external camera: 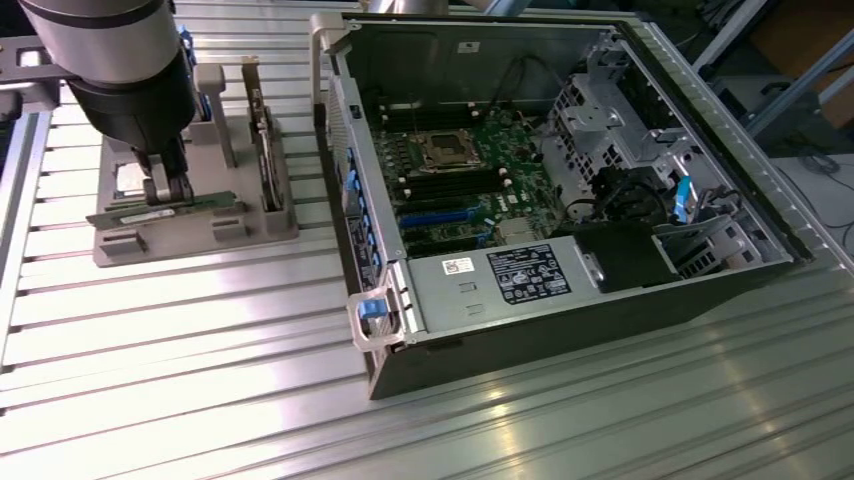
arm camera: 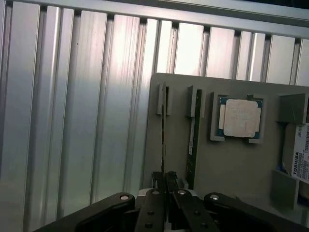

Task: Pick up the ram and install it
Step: 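Pick up the ram and move it above insertion slot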

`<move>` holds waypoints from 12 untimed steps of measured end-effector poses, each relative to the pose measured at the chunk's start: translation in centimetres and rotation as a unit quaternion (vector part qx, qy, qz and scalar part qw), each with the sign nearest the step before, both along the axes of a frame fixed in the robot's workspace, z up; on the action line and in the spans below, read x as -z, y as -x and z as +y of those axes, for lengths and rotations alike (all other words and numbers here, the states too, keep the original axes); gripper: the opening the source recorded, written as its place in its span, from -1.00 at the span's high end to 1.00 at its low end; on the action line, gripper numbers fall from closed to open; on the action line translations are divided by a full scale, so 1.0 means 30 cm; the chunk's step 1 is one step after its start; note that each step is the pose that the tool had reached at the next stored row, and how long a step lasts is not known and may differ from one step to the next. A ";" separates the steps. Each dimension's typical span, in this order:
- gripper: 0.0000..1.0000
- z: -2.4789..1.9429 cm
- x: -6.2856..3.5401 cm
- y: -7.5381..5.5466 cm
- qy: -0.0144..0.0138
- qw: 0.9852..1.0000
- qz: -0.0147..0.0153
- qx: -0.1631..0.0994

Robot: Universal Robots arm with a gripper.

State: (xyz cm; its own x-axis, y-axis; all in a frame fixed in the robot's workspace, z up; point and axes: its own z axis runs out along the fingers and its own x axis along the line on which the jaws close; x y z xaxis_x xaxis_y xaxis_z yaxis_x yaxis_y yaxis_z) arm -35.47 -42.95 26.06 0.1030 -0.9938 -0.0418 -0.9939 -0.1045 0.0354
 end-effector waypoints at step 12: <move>0.75 0.000 -0.053 -0.004 0.000 1.000 0.000 0.013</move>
